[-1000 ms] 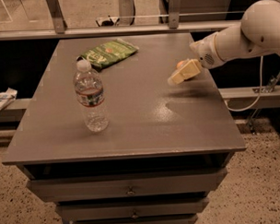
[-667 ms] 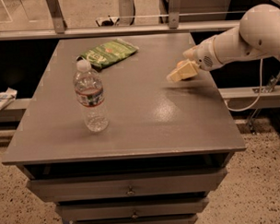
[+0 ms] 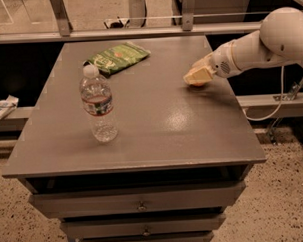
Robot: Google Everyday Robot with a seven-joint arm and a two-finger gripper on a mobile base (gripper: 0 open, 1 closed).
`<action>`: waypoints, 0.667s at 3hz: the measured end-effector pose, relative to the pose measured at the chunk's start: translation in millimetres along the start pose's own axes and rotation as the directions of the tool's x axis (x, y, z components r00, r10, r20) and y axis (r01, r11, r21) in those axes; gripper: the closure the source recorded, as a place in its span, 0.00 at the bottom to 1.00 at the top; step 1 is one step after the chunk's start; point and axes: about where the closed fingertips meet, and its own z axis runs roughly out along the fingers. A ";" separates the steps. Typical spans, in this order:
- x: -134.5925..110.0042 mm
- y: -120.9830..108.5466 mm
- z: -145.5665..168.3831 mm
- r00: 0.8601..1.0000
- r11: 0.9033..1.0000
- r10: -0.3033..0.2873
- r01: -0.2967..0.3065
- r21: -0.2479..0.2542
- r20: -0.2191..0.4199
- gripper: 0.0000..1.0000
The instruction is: Move orange near green jalapeno chip bag
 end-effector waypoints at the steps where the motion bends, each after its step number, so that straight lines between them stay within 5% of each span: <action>1: -22.7 -4.2 -6.9 0.999 1.000 -0.023 0.023 -0.003 0.049 0.96; 2: -63.6 -13.0 -30.3 0.992 0.996 -0.084 0.084 0.008 0.096 1.00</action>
Offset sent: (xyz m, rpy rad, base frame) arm 0.0201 0.0017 0.1500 0.0239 -0.2160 0.1004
